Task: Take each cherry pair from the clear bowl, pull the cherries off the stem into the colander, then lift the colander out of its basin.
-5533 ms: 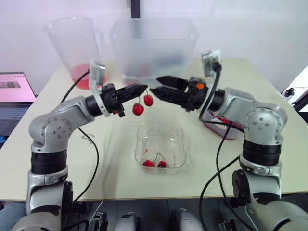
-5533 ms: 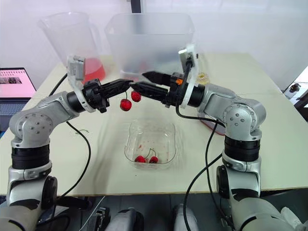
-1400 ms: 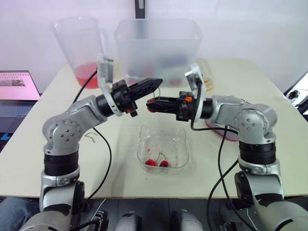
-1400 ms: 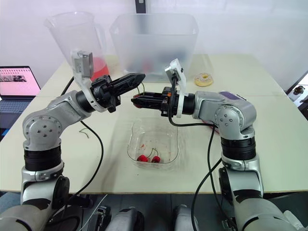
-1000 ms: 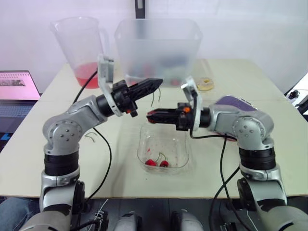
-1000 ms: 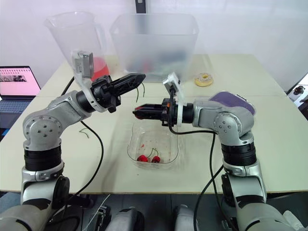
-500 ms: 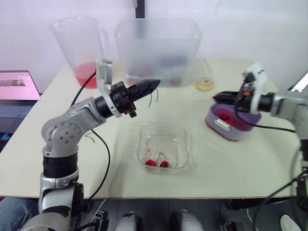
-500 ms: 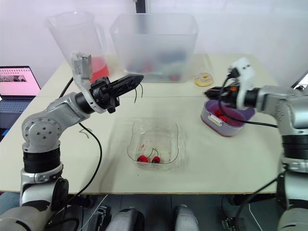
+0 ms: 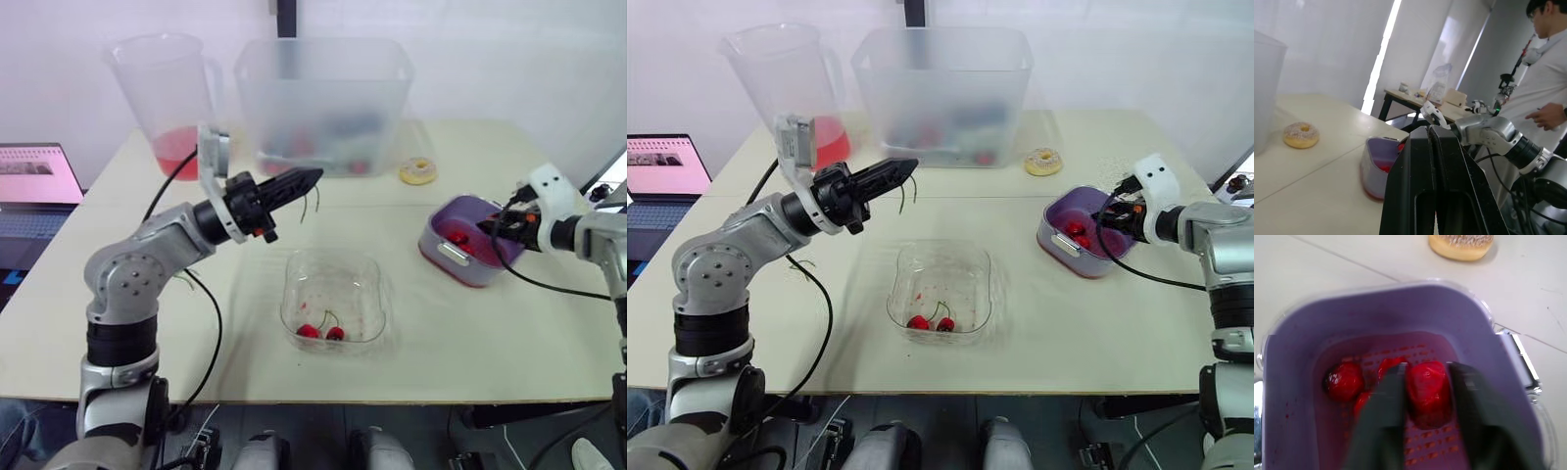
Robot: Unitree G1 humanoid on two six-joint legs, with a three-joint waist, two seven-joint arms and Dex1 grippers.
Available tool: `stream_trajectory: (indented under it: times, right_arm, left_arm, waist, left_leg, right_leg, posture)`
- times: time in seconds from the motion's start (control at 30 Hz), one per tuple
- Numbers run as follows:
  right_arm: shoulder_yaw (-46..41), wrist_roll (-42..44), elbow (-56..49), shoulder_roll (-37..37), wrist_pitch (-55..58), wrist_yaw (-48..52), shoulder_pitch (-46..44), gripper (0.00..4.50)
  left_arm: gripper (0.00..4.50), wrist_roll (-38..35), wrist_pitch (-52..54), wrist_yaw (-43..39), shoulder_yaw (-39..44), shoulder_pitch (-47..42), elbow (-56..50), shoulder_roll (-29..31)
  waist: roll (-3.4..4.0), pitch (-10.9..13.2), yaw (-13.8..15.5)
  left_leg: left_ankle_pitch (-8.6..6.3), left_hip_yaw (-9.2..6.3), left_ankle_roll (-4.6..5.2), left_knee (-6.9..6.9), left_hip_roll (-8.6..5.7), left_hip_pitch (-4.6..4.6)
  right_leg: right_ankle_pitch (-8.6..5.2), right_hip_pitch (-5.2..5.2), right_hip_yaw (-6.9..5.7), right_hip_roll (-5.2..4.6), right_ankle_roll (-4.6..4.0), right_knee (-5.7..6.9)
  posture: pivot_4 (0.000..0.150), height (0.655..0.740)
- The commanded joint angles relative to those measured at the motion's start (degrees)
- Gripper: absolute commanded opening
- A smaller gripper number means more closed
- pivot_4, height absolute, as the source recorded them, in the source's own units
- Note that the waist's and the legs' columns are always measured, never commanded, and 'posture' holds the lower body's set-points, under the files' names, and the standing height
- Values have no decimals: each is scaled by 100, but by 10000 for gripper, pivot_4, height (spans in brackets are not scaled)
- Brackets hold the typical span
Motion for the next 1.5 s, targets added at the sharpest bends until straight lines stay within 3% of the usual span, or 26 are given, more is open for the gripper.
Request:
stream_trajectory:
  times: [0.03, 0.1, 0.13, 0.33, 0.47, 0.63, 0.7, 0.83, 1.0, 1.17, 1.27, 1.5]
  right_arm:
    - [-117, -144, -226, -208, -62, 138, -133, 33428]
    - [-147, -133, -377, -315, -4, 301, -306, 42225]
    - [-179, -24, -532, -360, 61, 491, -446, 44500]
    - [-381, 1097, -1550, -214, 760, 1680, -1195, 44500]
    - [-495, 2564, -2549, 204, 1914, 2296, -1694, 44500]
    - [-444, 3725, -3366, 881, 2590, 2376, -1887, 44500]
    - [-339, 3835, -3498, 1028, 2619, 2393, -1842, 44500]
    - [-92, 3703, -3499, 1093, 2459, 2425, -1768, 44500]
    - [-164, 3766, -3503, 1242, 2368, 2149, -1851, 44500]
    - [-394, 3934, -3708, 1251, 2437, 1730, -1730, 44500]
    - [-406, 3800, -3709, 1060, 2379, 1666, -1525, 45000]
    - [-296, 3787, -3714, 870, 2339, 1756, -1292, 45000]
  left_arm:
    - [0, 92, -87, -56, 49, 4, -196, 168]
    - [0, 140, -81, -72, 95, 68, -173, 278]
    - [0, 149, -71, -69, 128, 109, -169, 339]
    - [0, 31, 28, 4, 422, 474, -238, 701]
    - [0, -10, 165, 200, 718, 968, -333, 995]
    - [0, -338, 497, 1071, 1285, 1883, -354, 940]
    - [0, -350, 251, 1521, 1633, 2101, -300, 681]
    - [0, 283, -76, 2176, 1750, 2204, 243, 445]
    - [0, 857, -65, 2202, 1601, 2533, 1130, 470]
    - [0, 816, -321, 2196, 2069, 2372, 2019, 272]
    - [8222, 827, -369, 2183, 2219, 2216, 2221, 331]
    - [44013, 686, -403, 2013, 2695, 1801, 2289, 760]
  waist:
    - [0, 0, -4]
    - [1, 1, -8]
    - [5, 3, -10]
    - [8, 4, -48]
    - [7, 4, -37]
    - [5, 3, -1]
    - [2, 3, 18]
    - [-2, 1, 19]
    - [-1, 1, -25]
    - [-3, 0, 7]
    - [-9, -3, 7]
    - [-9, -3, -30]
  left_leg:
    - [0, 0, 0, 0, 0, 0]
    - [0, -1, 0, 0, 0, 1]
    - [0, -1, 0, 0, 0, 1]
    - [0, -5, -2, -5, 10, 3]
    - [0, -8, -2, -6, 10, 3]
    - [0, -19, -2, 1, 7, 0]
    - [-1, -27, -2, 6, 0, -4]
    - [-1, -39, -2, 13, -5, -3]
    - [-1, -30, -1, 3, -6, 0]
    - [-1, -26, -1, 3, -1, -4]
    - [-1, -26, -1, 5, -4, -4]
    - [-1, -24, -2, 0, 1, -4]
  right_leg:
    - [0, 0, 0, 0, 0, 0]
    - [0, 0, 0, 1, 0, 1]
    - [0, 0, 0, 1, 0, 1]
    - [0, -1, -3, 8, 0, -1]
    - [0, 0, -4, 3, 0, -3]
    - [0, 5, -5, -3, -1, -3]
    - [0, 7, -4, -12, -1, -3]
    - [1, 16, -10, -15, -1, -2]
    - [0, 9, -13, -5, -1, 0]
    - [1, 1, -14, -5, -1, 3]
    - [1, 4, -14, -9, -1, 1]
    - [1, -2, -13, -12, -1, 2]
  posture:
    - [1500, 6863]
    - [1500, 6863]
    - [1500, 6863]
    - [1500, 6863]
    - [1500, 6863]
    - [1500, 6863]
    - [1500, 6863]
    - [1500, 6863]
    - [1500, 6863]
    - [1500, 6863]
    - [1500, 6863]
    - [1500, 6863]
